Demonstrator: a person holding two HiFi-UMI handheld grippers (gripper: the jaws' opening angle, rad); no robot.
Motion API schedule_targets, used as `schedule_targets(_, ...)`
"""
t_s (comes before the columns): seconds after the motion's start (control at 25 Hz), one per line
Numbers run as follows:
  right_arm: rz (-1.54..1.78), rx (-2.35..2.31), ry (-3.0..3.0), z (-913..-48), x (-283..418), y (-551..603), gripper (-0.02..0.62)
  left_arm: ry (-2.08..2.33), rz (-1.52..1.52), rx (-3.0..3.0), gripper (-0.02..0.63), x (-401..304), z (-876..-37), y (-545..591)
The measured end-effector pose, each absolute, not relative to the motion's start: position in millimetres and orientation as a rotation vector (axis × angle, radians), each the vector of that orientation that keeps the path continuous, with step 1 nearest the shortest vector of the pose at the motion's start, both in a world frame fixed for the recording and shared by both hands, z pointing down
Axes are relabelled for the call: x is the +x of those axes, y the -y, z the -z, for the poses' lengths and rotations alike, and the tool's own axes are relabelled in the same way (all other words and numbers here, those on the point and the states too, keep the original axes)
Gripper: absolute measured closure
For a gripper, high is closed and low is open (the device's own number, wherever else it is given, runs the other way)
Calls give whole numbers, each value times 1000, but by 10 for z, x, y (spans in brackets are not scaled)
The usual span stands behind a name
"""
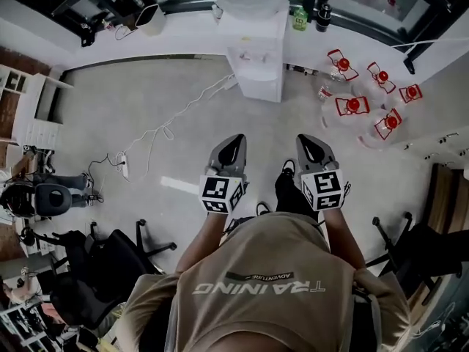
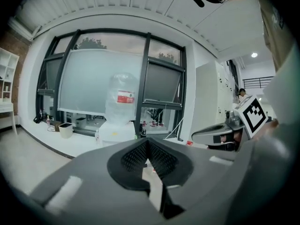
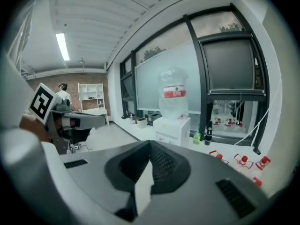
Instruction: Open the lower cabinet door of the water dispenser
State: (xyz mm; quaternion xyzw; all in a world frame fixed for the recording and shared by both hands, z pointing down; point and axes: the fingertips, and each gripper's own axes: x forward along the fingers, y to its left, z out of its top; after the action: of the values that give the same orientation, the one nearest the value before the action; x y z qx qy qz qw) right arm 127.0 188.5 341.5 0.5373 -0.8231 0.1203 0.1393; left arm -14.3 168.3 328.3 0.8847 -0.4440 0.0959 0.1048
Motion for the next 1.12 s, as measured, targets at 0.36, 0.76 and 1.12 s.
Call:
schedule_targets(0.36,-140,1295,2461,-3474,1516,-729,589,1378,-432,2666,609,320,-3105,-502)
schedule_targets(0.76,-344,1170,2490,-3952,1706,-119,589,1379,-527,2536,609,506,-3450,-43)
schedule_targets(1.12,-380,1232,2467,-3941,1779,270,589,1220,-514,2634,609,862,-3537,450)
